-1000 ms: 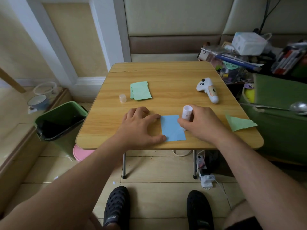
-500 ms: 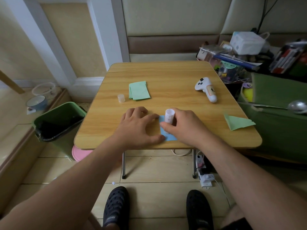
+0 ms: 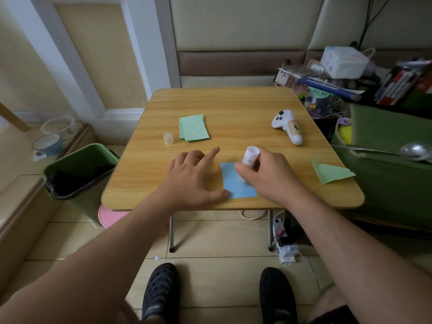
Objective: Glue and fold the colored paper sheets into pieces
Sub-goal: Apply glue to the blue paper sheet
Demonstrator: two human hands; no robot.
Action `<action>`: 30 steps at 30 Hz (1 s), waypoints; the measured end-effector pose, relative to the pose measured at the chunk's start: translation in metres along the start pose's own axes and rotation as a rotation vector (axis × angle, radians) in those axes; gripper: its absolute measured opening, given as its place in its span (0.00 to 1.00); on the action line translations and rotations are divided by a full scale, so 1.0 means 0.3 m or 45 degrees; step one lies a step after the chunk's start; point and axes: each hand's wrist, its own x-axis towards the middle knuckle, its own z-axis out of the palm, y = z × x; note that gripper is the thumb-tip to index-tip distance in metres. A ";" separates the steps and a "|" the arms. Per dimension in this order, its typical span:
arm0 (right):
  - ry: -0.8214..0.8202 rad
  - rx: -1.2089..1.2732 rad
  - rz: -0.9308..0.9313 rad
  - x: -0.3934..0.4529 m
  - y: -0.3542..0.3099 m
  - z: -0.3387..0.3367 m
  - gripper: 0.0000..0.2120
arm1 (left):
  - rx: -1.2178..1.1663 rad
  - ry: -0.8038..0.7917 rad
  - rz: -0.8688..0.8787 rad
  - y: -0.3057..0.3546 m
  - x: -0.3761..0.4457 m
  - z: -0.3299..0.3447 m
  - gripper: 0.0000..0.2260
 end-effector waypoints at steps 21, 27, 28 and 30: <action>-0.061 -0.179 0.030 -0.017 0.044 -0.048 0.13 | 0.050 -0.081 0.018 0.001 0.002 -0.014 0.45; -0.057 0.019 -0.056 -0.016 -0.004 0.020 0.13 | 0.051 -0.062 0.010 0.008 0.001 -0.015 0.45; -0.091 0.049 -0.087 -0.018 -0.014 0.033 0.12 | 0.057 -0.068 0.012 0.009 0.001 -0.015 0.45; -0.153 0.059 -0.135 -0.022 -0.028 0.050 0.11 | 0.076 -0.087 0.031 0.007 0.003 -0.016 0.45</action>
